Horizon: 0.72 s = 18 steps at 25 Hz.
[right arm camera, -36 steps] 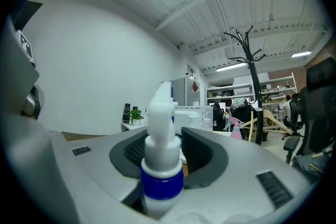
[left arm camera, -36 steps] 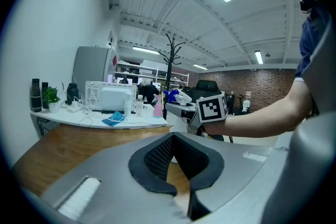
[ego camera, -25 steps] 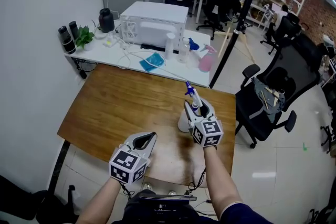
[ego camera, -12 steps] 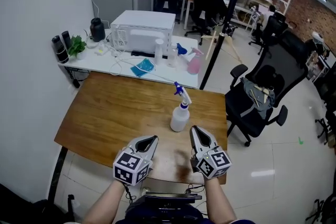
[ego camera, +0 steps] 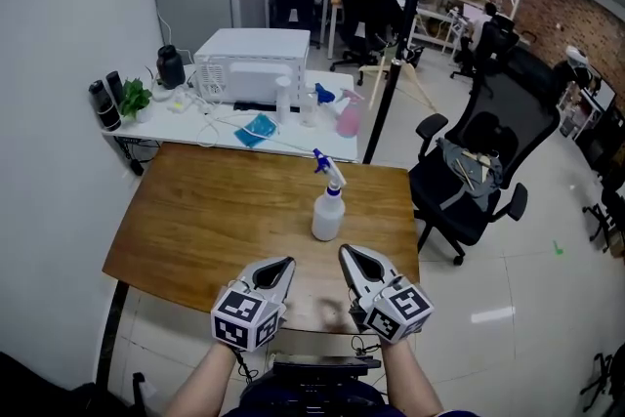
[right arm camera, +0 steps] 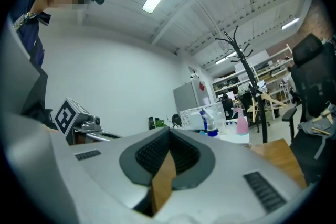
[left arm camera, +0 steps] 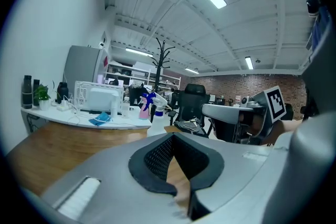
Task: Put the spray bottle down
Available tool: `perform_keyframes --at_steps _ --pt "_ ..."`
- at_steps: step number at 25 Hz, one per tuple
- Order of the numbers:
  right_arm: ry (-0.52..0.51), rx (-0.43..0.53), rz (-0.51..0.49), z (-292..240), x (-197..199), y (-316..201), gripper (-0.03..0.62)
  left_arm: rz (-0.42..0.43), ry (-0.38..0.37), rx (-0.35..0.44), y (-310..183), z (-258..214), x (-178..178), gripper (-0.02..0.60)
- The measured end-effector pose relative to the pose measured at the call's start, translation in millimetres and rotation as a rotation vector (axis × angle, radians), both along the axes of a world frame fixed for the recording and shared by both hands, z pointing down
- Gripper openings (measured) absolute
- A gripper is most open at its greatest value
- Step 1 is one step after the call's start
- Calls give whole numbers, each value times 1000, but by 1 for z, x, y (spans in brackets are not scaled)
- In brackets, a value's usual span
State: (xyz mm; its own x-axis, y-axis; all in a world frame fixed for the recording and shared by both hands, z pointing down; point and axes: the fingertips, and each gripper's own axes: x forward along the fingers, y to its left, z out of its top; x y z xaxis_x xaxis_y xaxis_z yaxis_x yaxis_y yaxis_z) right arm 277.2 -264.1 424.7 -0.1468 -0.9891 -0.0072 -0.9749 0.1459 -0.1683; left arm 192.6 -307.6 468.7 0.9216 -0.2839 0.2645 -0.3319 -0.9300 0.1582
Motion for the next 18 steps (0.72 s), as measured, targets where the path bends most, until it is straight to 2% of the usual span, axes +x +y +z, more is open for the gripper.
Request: perform_keyframes --at_steps 18 --pt "12 -10 -38 -11 -11 4 14 9 -4 18 7 -7 0 8"
